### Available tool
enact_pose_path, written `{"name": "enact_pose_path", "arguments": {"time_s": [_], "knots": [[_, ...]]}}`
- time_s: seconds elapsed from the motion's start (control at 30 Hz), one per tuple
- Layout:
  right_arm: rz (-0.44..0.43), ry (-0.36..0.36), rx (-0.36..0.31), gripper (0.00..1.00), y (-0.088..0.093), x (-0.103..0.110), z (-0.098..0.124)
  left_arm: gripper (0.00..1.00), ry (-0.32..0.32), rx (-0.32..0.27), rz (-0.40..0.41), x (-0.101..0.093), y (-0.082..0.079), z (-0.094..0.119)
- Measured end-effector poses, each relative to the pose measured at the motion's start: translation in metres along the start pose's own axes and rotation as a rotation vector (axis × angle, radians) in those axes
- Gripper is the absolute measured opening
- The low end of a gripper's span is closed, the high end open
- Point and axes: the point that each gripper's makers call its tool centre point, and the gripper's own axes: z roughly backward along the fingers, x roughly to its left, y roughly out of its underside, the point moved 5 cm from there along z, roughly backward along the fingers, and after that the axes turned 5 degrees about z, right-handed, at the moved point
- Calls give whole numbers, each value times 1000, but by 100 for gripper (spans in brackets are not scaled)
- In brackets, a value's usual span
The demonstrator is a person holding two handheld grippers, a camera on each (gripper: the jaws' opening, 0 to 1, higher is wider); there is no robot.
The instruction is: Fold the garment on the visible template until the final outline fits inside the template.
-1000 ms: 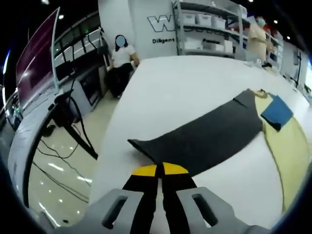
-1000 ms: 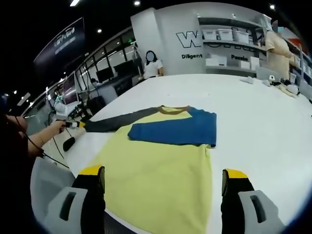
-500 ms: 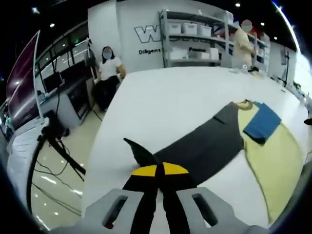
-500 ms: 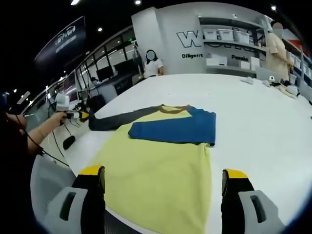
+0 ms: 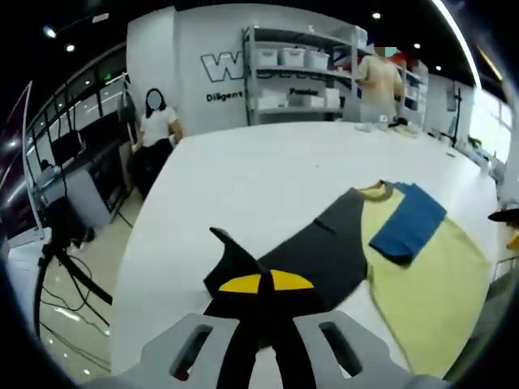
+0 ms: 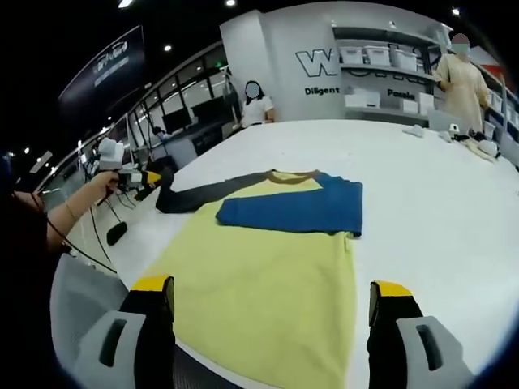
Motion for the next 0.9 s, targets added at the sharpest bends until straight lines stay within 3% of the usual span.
{"name": "enact_pose_path", "arguments": {"time_s": [0.43, 0.9], "knots": [[1, -3, 4, 99, 3, 3, 1, 0, 87, -37, -47, -47, -29, -15], [8, -8, 18, 99, 7, 5, 0, 0, 179, -37, -94, -92, -42, -27]]}}
